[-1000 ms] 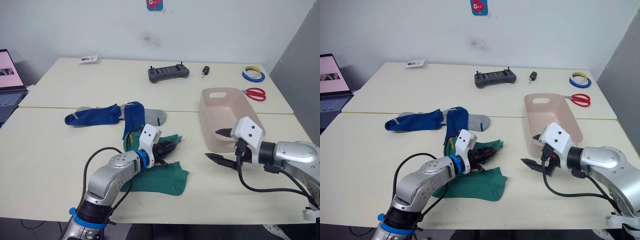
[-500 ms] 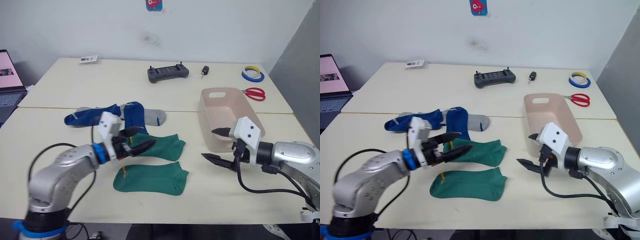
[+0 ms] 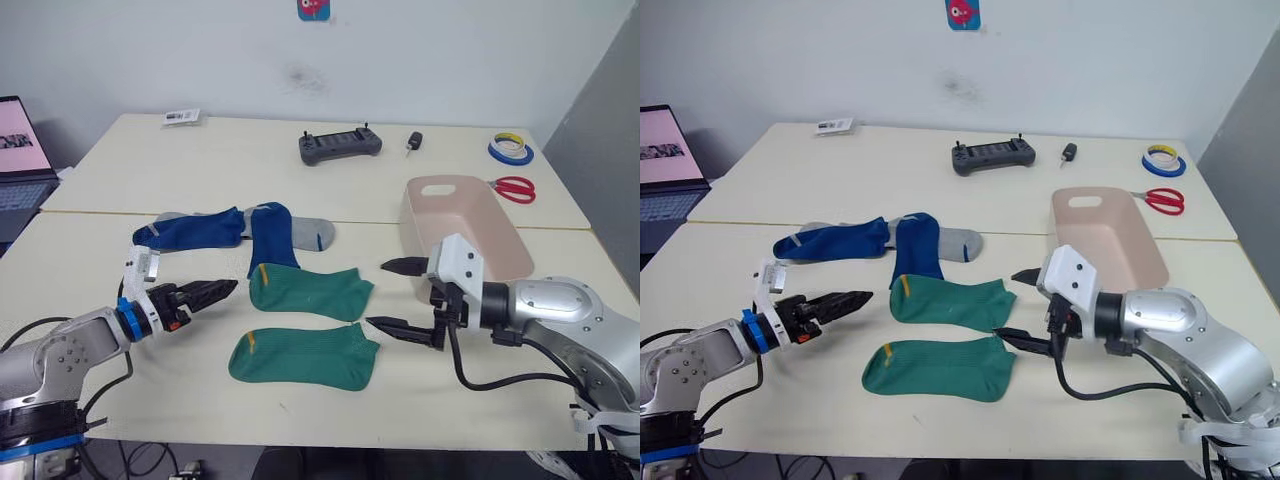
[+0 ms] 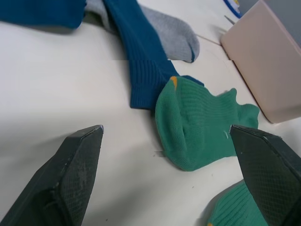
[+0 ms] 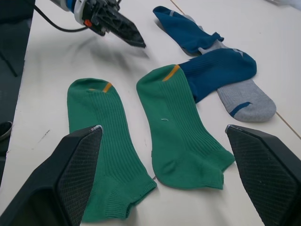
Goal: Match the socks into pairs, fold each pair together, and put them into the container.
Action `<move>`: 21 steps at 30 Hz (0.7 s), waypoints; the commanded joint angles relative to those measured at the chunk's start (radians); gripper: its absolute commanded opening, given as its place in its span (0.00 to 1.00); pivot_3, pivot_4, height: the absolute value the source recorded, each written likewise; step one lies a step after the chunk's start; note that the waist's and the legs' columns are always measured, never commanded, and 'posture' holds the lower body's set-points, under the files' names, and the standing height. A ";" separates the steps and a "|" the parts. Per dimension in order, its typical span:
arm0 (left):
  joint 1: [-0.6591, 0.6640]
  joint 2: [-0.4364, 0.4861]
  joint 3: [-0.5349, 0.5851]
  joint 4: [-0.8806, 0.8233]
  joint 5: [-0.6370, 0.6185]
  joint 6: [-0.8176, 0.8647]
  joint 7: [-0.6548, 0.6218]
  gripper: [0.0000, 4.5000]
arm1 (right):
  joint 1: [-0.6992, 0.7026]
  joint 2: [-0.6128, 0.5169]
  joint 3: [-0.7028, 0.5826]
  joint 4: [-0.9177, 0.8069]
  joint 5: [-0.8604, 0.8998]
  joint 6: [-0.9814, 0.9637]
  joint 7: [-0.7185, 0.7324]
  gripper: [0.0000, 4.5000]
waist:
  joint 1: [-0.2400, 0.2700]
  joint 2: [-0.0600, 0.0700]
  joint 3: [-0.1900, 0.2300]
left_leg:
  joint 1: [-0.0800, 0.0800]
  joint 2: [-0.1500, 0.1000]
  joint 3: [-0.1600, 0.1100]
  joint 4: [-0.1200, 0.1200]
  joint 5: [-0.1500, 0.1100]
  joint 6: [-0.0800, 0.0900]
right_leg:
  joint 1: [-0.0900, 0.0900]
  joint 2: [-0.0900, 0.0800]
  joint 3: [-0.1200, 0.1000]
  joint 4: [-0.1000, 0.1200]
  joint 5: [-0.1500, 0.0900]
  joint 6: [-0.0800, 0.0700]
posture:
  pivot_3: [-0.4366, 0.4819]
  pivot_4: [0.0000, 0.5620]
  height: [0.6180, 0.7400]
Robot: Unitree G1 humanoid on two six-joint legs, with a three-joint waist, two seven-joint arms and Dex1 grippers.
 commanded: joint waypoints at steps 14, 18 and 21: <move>-0.103 -0.045 -0.148 0.057 0.113 -0.045 -0.078 0.50 | 0.012 -0.014 -0.040 -0.054 0.049 0.032 -0.031 1.00 | -0.004 0.000 0.000 | 0.000 0.001 0.000 0.000 0.000 0.000 | 0.000 0.000 0.000 0.001 0.000 0.000 | 0.48 0.27 1.00; -0.093 -0.049 -0.139 0.046 0.118 -0.058 -0.076 0.25 | 0.020 0.004 -0.043 -0.020 0.023 0.040 -0.081 1.00 | -0.004 0.000 0.000 | 0.000 0.001 0.000 0.000 0.000 0.000 | 0.000 0.000 0.001 0.001 0.000 0.000 | 0.48 0.27 1.00; -0.084 -0.050 -0.124 0.029 0.113 -0.056 -0.069 0.04 | 0.025 0.054 -0.046 0.022 0.017 0.077 -0.162 1.00 | -0.004 0.000 0.000 | 0.000 0.001 0.000 0.000 0.000 0.000 | 0.000 0.000 0.000 0.001 0.000 0.000 | 0.48 0.27 1.00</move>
